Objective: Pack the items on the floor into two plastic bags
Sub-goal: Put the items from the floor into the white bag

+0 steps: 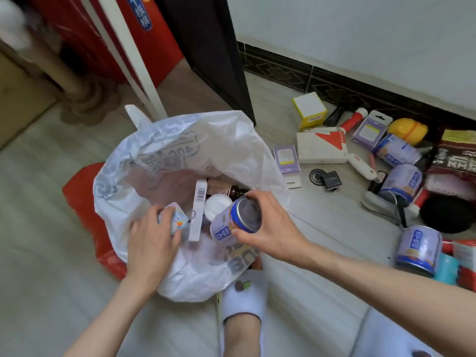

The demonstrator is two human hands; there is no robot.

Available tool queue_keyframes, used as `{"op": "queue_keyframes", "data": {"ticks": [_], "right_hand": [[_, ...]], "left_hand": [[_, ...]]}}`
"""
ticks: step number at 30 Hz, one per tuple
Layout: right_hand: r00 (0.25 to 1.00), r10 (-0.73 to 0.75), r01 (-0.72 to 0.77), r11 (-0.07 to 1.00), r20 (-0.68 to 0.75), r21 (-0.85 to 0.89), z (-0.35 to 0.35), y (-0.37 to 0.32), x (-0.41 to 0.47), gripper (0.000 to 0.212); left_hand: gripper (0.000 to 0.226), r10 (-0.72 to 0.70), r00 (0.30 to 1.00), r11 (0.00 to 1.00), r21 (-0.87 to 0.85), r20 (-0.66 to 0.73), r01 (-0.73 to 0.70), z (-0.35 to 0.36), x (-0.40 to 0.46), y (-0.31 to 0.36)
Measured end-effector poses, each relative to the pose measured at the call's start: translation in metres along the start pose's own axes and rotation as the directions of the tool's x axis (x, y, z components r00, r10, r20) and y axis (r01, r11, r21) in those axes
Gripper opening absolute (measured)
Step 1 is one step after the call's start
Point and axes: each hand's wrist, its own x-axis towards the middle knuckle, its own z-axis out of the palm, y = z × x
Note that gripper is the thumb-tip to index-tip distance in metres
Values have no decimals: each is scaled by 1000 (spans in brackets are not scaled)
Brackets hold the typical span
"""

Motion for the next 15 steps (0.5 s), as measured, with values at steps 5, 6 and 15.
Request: {"op": "queue_keyframes", "data": {"ticks": [5,6,15], "right_hand": [[987,100,-89,992,130,-85,71,-18,-2,69],[983,141,-128,985,121,-114,80,-18,-3,71],[992,-57,100,903,116,-417,115,2,1,52]], "left_hand": [[42,-30,998,999,45,60,27,13,-11,-23],[42,-34,998,999,28,55,32,14,-12,-24],[34,52,999,999,-8,11,-52,31,-17,-17]]}}
